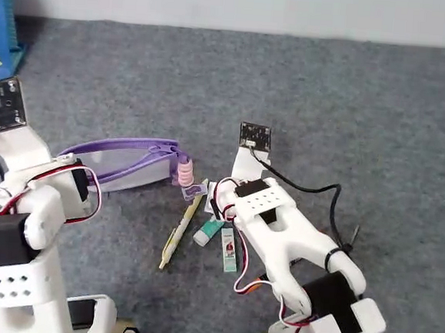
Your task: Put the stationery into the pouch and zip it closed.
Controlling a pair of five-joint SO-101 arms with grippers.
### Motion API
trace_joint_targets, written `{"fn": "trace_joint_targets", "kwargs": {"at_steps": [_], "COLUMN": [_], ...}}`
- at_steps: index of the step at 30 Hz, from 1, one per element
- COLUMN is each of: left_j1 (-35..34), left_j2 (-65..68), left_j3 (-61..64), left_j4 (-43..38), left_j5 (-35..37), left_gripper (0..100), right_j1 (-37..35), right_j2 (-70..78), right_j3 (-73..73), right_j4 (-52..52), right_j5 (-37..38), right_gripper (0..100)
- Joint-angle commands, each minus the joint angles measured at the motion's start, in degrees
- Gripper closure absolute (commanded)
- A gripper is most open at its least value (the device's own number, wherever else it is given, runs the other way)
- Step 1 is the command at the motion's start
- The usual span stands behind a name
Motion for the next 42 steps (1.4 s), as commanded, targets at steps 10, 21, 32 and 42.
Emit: {"fn": "trace_joint_targets", "kwargs": {"at_steps": [10,21,32,42], "left_j1": [-0.2,-0.2,-0.2,-0.2], "left_j2": [-0.3,-0.3,-0.3,-0.3], "left_j3": [-0.7,-0.6,-0.6,-0.6], "left_j4": [-1.4,-1.4,-1.3,-1.3], "left_j5": [0.3,0.3,0.3,0.4], "left_gripper": [99,99,99,99], "right_j1": [0.1,4.7,4.9,-2.1], "right_j2": [0.1,-18.7,-57.3,-68.4], "right_j3": [-0.7,-0.8,-0.8,-11.7], "right_j4": [1.3,12.9,20.4,20.3], "right_j5": [-0.3,8.2,18.8,21.3], "right_gripper": [96.5,99.1,99.1,99.1]}}
